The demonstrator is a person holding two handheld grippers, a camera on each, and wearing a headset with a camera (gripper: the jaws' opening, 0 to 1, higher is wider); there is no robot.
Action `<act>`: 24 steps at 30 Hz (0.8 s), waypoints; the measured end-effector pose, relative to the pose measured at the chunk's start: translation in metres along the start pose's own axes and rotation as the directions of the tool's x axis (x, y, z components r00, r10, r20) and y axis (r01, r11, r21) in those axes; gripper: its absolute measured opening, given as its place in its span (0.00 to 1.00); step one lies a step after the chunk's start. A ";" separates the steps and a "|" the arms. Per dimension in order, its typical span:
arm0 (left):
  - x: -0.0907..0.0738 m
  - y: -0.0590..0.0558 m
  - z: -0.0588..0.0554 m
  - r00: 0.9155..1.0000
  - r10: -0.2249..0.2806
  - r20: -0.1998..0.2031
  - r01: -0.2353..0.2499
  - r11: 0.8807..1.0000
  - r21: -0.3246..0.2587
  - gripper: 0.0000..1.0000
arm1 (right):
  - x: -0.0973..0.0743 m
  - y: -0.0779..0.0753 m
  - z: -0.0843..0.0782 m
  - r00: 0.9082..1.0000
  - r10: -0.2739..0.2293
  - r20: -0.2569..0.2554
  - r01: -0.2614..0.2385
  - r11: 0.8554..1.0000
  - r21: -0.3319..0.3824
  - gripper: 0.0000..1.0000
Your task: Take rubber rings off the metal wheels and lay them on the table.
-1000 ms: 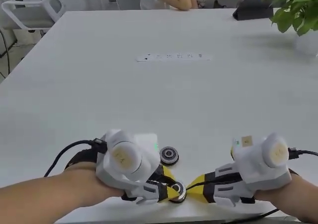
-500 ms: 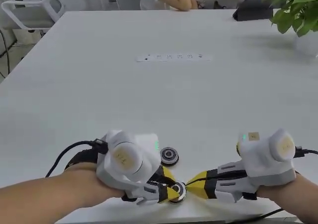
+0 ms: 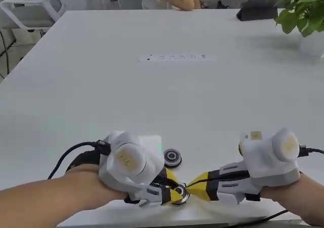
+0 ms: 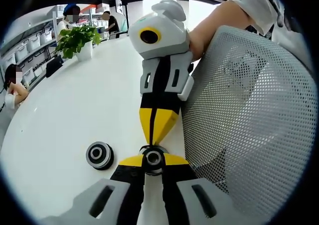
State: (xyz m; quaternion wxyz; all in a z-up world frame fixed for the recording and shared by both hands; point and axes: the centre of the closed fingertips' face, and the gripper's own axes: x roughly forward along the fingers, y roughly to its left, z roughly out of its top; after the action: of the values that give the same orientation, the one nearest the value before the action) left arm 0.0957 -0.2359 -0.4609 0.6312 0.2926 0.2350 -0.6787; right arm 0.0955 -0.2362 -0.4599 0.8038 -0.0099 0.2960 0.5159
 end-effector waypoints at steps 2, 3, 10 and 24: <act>0.000 0.000 0.000 1.000 0.000 0.000 0.000 1.000 0.000 0.07 | 0.001 0.001 0.001 1.000 0.004 0.001 -0.004 1.000 -0.003 0.00; 0.000 0.000 0.000 1.000 0.000 0.000 0.000 1.000 0.000 0.07 | 0.001 0.001 0.001 1.000 0.006 0.002 -0.006 1.000 -0.005 0.00; 0.000 0.000 0.000 1.000 0.000 -0.001 0.000 1.000 0.005 0.07 | 0.003 0.008 0.004 0.999 0.036 0.014 -0.036 0.999 -0.017 0.00; 0.000 -0.001 0.000 1.000 -0.001 0.011 0.001 1.000 -0.015 0.08 | 0.003 0.008 0.006 0.998 0.046 0.048 -0.046 0.999 0.016 0.00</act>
State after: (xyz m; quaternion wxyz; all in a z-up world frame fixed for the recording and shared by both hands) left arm 0.0950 -0.2358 -0.4614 0.6343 0.2843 0.2368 -0.6788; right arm 0.0927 -0.2283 -0.4540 0.7987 0.0161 0.2812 0.5318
